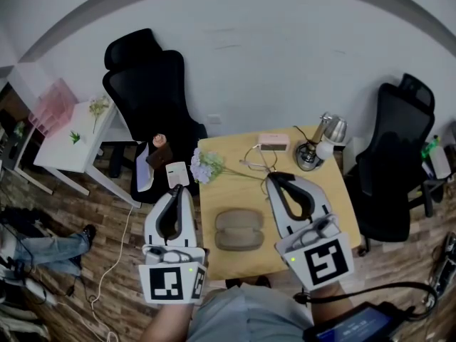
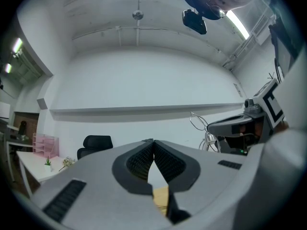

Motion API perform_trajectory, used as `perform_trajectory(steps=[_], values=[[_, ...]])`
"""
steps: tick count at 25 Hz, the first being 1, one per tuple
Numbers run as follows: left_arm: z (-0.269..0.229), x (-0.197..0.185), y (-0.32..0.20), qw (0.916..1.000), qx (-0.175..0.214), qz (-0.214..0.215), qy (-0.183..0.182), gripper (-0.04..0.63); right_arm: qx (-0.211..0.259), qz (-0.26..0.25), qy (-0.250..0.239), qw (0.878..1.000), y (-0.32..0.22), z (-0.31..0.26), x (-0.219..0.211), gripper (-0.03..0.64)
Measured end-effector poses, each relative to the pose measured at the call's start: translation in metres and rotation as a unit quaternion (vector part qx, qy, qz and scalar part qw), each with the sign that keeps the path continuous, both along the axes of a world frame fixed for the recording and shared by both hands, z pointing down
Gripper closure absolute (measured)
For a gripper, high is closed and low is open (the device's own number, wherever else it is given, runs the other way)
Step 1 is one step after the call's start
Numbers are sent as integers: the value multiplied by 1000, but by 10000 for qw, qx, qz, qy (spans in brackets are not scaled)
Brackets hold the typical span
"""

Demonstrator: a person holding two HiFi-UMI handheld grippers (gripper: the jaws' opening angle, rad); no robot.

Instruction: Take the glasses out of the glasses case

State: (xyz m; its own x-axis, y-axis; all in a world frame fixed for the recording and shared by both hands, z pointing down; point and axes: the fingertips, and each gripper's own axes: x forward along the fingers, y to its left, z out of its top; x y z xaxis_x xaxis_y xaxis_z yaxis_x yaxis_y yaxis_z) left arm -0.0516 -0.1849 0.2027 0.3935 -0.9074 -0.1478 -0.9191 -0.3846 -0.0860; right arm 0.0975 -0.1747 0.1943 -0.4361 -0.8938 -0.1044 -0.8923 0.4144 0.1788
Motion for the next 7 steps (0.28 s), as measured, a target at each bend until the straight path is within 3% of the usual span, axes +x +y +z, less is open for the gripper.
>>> perform_trajectory(steps=[7], values=[[0, -4, 1, 10000, -9, -14, 7, 589, 24, -25, 12, 10000, 0, -2, -5, 598]])
